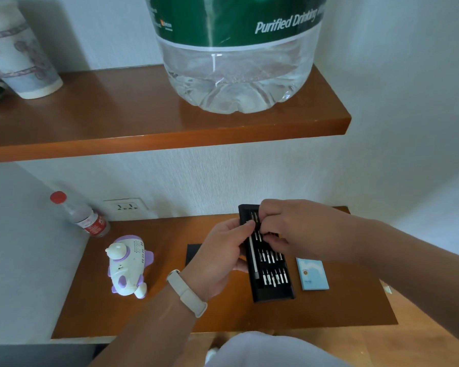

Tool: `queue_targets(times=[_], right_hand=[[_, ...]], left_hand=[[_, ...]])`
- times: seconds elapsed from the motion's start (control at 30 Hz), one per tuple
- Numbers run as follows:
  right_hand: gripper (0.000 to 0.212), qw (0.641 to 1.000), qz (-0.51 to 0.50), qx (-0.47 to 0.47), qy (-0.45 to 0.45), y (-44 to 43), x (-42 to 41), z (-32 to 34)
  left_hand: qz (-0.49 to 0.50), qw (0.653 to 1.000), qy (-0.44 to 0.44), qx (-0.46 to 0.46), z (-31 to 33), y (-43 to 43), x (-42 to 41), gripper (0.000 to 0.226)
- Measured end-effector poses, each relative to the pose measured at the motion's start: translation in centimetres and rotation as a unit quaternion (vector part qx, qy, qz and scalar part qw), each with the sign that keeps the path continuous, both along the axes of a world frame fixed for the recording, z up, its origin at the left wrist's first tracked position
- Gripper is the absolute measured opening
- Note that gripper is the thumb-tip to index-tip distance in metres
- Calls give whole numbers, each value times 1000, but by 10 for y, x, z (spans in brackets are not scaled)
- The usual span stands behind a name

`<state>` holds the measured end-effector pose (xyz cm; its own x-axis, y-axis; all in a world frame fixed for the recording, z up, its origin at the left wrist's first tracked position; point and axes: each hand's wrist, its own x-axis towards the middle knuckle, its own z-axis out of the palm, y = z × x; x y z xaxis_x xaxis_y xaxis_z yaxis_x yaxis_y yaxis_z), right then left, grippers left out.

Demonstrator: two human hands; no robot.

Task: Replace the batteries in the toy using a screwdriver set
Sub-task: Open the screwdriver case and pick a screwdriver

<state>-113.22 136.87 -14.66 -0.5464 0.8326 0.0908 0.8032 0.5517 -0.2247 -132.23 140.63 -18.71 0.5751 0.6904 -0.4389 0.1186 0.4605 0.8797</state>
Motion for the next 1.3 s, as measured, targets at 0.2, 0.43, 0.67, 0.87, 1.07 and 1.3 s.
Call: queue_targets(times=[0.2, 0.43, 0.67, 0.87, 1.07, 1.3], right_hand=[[8, 998, 37, 55, 0, -2, -6, 1], [5, 998, 30, 56, 3, 0, -10, -5], [13, 996, 2, 34, 78, -3, -10, -7], [19, 990, -31, -70, 116, 6, 0, -7], [13, 994, -17, -44, 100, 4, 0, -8], [10, 981, -73, -37, 176, -1, -9, -11]], left_hand=[[6, 1000, -6, 2, 0, -2, -5, 31], [20, 999, -31, -9, 2, 2, -14, 31], [38, 997, -62, -30, 1, 3, -17, 29], [29, 998, -57, -27, 2, 2, -17, 29], [18, 998, -54, -17, 3, 1, -17, 29], [11, 998, -57, -8, 3, 1, -15, 28]])
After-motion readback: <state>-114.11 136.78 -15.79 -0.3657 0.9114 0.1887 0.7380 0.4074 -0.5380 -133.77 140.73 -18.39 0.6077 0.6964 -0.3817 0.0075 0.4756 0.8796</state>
